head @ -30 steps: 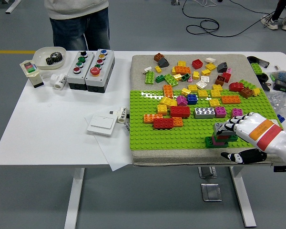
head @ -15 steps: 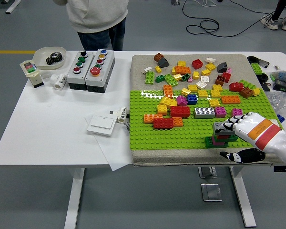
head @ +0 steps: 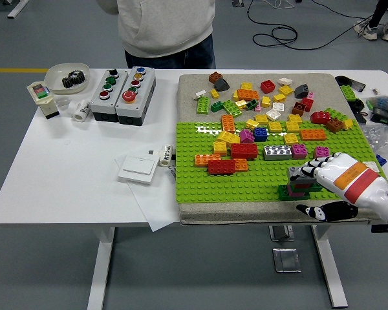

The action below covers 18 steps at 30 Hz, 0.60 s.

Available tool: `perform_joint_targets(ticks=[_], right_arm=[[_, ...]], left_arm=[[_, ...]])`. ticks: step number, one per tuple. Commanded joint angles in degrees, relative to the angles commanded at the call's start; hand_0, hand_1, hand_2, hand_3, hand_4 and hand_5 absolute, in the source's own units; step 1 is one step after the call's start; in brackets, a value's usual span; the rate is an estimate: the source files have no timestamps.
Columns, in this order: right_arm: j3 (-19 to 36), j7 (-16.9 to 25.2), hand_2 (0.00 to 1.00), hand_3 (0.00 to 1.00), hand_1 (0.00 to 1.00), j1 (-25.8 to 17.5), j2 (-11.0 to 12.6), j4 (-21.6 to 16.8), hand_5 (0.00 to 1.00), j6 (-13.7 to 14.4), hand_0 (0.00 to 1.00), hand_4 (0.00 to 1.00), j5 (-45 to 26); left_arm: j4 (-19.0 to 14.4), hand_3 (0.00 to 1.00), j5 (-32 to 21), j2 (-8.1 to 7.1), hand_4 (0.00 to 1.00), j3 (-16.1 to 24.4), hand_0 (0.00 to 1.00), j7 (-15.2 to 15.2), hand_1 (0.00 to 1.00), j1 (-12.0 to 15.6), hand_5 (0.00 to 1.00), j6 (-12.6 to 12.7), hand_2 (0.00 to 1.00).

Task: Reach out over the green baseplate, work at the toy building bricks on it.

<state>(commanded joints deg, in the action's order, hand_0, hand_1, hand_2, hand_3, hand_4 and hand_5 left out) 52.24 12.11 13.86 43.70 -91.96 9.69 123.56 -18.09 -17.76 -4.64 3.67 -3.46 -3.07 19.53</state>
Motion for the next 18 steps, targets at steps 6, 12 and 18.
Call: perform_joint_targets(ticks=[6,12,18], right_arm=[[-0.3,-0.1,0.742,0.708,0.567,-0.2,-0.2,0.4,0.459,-0.3,0.387,0.748,0.1],[-0.4,-0.2,0.741,0.703,0.561,-0.5,-0.2,0.5,0.441,-0.5,0.386,0.735,0.1],[-0.7,-0.3,0.741,0.698,0.552,-0.6,-0.2,0.6,0.436,-0.7,0.376,0.729,0.1]], left_arm=[[0.0,0.555,-0.3,0.02,0.576,-0.2,0.598,-0.1,0.723,-0.1,0.618,0.0,0.694],[0.0,0.555,-0.5,0.03,0.574,-0.3,0.597,-0.2,0.723,-0.2,0.615,0.0,0.693],[0.0,0.554,-0.6,0.01,0.576,-0.4,0.599,-0.2,0.723,-0.2,0.617,-0.1,0.694]])
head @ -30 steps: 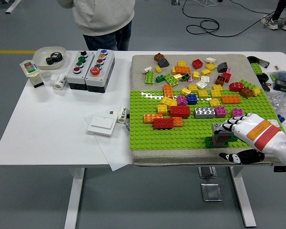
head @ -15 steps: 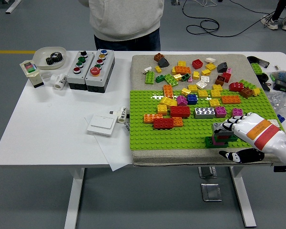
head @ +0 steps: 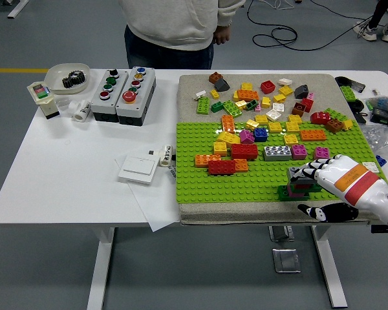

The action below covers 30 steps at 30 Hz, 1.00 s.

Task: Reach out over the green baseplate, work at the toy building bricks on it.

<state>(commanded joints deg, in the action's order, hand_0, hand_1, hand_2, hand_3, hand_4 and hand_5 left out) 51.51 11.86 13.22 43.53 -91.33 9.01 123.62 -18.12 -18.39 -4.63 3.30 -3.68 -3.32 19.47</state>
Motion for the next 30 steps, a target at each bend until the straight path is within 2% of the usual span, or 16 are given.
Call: perform_joint_targets(ticks=[30], right_arm=[[-0.9,-0.1,0.737,0.687,0.539,-0.4,0.0,0.6,0.426,-0.4,0.369,0.726,0.4]], left_arm=[[0.1,0.554,0.8,0.05,0.574,0.4,0.597,0.3,0.723,0.4,0.612,0.1,0.694]])
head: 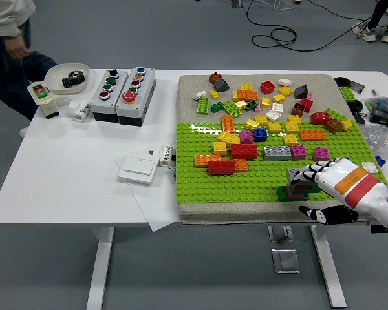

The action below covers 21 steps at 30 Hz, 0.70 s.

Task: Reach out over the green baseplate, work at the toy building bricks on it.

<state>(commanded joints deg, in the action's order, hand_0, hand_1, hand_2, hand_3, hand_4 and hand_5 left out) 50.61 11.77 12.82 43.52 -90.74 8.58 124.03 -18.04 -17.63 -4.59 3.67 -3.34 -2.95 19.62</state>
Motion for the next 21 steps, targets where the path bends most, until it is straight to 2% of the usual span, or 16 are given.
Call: perform_joint_targets(ticks=[9,10,15,16,21], right_arm=[[1.4,0.3,0.738,0.687,0.539,-0.3,-0.1,-0.7,0.428,1.2,0.371,0.729,-0.4],[1.7,0.3,0.738,0.679,0.586,-0.4,-0.1,-0.8,0.431,1.4,0.416,0.735,-0.5],[3.3,0.8,0.738,0.679,0.586,-0.2,0.0,-1.2,0.431,2.3,0.416,0.735,-1.1],[3.5,0.8,0.742,0.679,0.616,-0.2,0.0,-1.2,0.432,2.4,0.460,0.739,-1.1],[4.0,0.9,0.742,0.679,0.616,0.0,-0.1,-1.2,0.432,2.6,0.460,0.739,-1.3]], left_arm=[[0.0,0.553,0.6,0.00,0.574,0.4,0.598,0.2,0.723,0.2,0.612,0.1,0.694],[0.0,0.554,0.7,-0.01,0.574,0.4,0.598,0.2,0.723,0.3,0.613,0.1,0.695],[0.0,0.554,0.7,-0.02,0.574,0.4,0.598,0.2,0.723,0.2,0.613,0.1,0.695],[0.0,0.553,0.7,-0.02,0.574,0.4,0.599,0.2,0.723,0.2,0.613,0.0,0.693],[0.0,0.553,0.3,-0.01,0.574,0.2,0.599,0.1,0.723,0.2,0.613,0.0,0.693]])
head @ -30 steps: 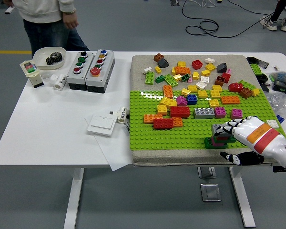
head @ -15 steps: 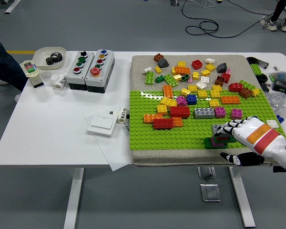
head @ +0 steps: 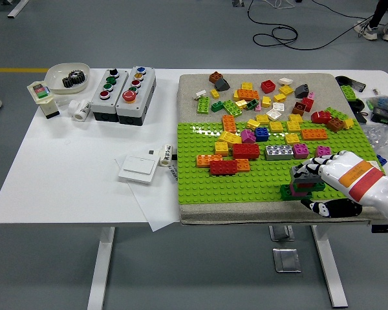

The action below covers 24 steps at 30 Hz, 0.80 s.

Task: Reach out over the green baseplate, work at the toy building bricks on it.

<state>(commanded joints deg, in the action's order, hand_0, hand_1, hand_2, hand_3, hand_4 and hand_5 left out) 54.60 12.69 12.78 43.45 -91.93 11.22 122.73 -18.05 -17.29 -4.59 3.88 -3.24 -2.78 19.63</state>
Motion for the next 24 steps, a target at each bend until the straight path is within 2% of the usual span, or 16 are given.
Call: perform_joint_targets(ticks=[11,24], right_arm=[[0.6,0.2,0.742,0.676,0.612,0.0,0.1,-0.9,0.431,0.0,0.458,0.743,-0.4],[4.0,1.1,0.740,0.673,0.606,-0.2,-0.1,-1.4,0.432,1.7,0.449,0.748,-2.7]], left_arm=[[0.0,0.553,-0.3,0.01,0.573,-0.1,0.599,-0.1,0.723,-0.1,0.612,0.0,0.693],[0.0,0.554,-0.6,-0.03,0.573,-0.2,0.597,-0.2,0.723,-0.1,0.612,-0.1,0.693]])
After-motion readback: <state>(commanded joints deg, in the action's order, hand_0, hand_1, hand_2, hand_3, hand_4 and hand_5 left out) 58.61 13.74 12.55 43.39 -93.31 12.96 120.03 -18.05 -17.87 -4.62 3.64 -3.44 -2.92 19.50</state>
